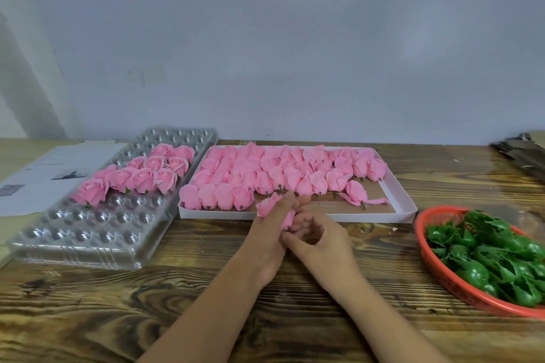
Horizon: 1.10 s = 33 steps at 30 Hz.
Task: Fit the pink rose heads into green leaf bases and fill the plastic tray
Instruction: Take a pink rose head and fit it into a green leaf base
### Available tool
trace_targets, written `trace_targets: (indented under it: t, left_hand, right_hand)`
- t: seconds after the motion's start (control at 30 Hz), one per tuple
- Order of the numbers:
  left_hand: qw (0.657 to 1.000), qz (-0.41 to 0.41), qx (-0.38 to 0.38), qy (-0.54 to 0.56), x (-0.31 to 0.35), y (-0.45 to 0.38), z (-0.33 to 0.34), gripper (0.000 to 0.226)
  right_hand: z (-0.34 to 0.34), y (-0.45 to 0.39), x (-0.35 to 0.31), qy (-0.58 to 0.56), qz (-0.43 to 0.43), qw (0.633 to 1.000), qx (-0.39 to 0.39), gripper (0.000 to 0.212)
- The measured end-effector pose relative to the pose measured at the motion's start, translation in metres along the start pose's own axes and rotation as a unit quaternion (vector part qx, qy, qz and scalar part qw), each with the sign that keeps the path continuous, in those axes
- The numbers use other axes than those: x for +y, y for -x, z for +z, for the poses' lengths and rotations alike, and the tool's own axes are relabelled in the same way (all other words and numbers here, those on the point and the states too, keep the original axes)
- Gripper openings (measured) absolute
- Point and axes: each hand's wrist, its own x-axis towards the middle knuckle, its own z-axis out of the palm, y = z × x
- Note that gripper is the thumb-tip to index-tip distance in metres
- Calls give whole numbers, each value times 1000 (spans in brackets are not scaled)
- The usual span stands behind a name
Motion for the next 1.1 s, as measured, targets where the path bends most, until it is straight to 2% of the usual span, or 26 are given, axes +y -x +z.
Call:
trace_targets:
  t: [0.1, 0.23, 0.3, 0.47, 0.67, 0.77, 0.9, 1.0, 1.1]
  left_hand:
    - [999, -5, 3, 40, -3, -1, 2, 50]
    - [998, -18, 17, 63, -4, -3, 1, 69]
    - [998, -25, 17, 51, -6, -4, -1, 65]
    - [998, -38, 5, 43, -7, 0, 1, 37]
    - [999, -24, -16, 43, 0, 2, 0, 18]
    - [999, -21, -30, 33, 0, 3, 0, 24]
    - [999, -13, -27, 27, 1, 1, -2, 20]
    - [1000, -9, -15, 18, 1, -1, -3, 27]
    - [999, -21, -2, 28, -1, -2, -3, 37]
  right_hand:
    - [0, 3, 5, 88, -54, 994, 35, 13]
    - [1, 4, 5, 146, -61, 985, 68, 4]
    - [1, 6, 3, 185, -63, 979, 60, 2]
    - [1, 7, 0, 250, -111, 961, 43, 7]
    - [-1, 5, 0, 184, -69, 980, -12, 14]
    - [-1, 5, 0, 141, -41, 989, -19, 16]
    - [0, 4, 0, 92, -14, 995, -21, 18]
    - [2, 4, -4, 21, 25, 999, -8, 7]
    - [4, 6, -7, -4, 19, 1000, 17, 29]
